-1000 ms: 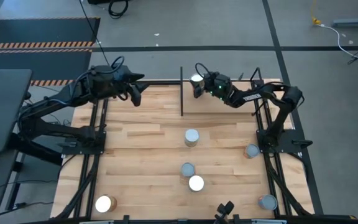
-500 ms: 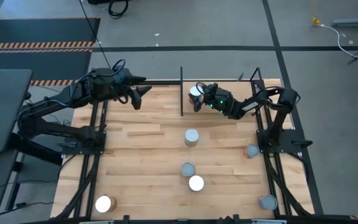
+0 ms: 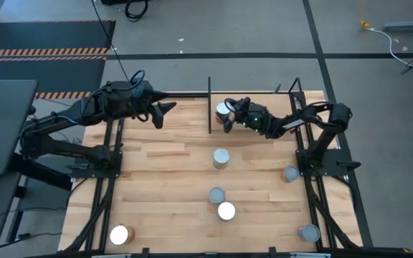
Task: Pick and place cans onto a shelf
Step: Put the top large canned corn on the shelf, then put the large canned corn and aligned with the other canned corn on the shelf
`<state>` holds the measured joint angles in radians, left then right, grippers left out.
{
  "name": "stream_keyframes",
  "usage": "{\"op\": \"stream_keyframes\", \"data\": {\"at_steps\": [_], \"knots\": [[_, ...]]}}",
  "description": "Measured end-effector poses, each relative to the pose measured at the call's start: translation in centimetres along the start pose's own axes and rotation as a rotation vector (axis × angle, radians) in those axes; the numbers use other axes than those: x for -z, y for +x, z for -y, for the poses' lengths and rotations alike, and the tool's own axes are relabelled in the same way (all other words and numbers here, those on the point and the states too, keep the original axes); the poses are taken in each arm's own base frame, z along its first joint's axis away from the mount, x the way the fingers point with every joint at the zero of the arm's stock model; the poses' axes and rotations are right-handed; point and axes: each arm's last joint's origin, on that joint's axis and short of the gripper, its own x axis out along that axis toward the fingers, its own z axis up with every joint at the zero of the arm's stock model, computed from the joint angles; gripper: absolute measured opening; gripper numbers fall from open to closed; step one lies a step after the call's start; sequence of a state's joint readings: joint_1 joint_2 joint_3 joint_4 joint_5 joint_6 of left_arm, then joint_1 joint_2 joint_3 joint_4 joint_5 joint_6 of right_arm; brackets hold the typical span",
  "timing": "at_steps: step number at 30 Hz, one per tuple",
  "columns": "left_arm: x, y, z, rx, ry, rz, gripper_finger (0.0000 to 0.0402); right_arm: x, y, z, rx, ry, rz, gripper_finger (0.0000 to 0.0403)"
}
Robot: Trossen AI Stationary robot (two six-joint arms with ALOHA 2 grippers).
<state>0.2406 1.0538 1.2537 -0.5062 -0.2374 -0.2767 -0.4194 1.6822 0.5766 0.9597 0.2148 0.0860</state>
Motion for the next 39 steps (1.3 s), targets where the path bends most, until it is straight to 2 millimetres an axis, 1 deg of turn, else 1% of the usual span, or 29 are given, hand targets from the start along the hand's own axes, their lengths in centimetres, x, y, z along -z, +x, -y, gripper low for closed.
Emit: {"op": "stream_keyframes", "data": {"at_steps": [7, 14, 17, 20, 23, 25, 27, 30, 33, 36, 39], "knots": [[-0.2, 0.0, 0.1, 0.008, -0.006, 0.025, 0.0229, -1.8, -1.4, -0.3, -0.042, -0.009, -0.031, 0.0384], [-0.3, -0.1, 0.4, 0.029, -0.024, 0.030, 0.0246, -6.6, -3.2, -1.9, -0.041, -0.084, 0.016, 0.0384], [-0.7, -0.4, 1.2, 0.083, -0.048, 0.071, 0.0249, -8.9, -4.4, -3.5, -0.098, -0.129, 0.043, 0.0382], [-1.4, -1.1, 2.3, 0.149, -0.044, 0.112, 0.0249, -10.7, -5.8, -5.9, -0.209, -0.162, 0.059, 0.0382], [-1.3, -1.8, 3.6, 0.213, -0.028, 0.109, 0.0249, -11.4, -7.1, -8.6, -0.313, -0.194, 0.048, 0.0382], [-0.9, -2.2, 4.4, 0.257, -0.029, 0.080, 0.0249, -11.4, -7.8, -10.3, -0.375, -0.208, 0.034, 0.0382], [-0.4, -3.0, 5.5, 0.315, -0.056, 0.024, 0.0248, -11.0, -8.3, -11.8, -0.412, -0.204, 0.014, 0.0382], [1.0, -4.1, 7.5, 0.419, -0.074, -0.148, 0.0243, -10.3, -9.3, -13.6, -0.413, -0.209, -0.022, 0.0382], [3.3, -5.8, 9.1, 0.479, -0.088, -0.385, 0.0236, -10.5, -10.6, -15.0, -0.364, -0.216, -0.037, 0.0382], [5.1, -8.1, 10.5, 0.539, -0.170, -0.563, 0.0232, -10.7, -11.9, -16.1, -0.321, -0.213, -0.047, 0.0381], [7.7, -10.2, 12.1, 0.534, -0.189, -0.782, 0.0231, -11.2, -12.9, -16.9, -0.275, -0.145, -0.027, 0.0381]]}}
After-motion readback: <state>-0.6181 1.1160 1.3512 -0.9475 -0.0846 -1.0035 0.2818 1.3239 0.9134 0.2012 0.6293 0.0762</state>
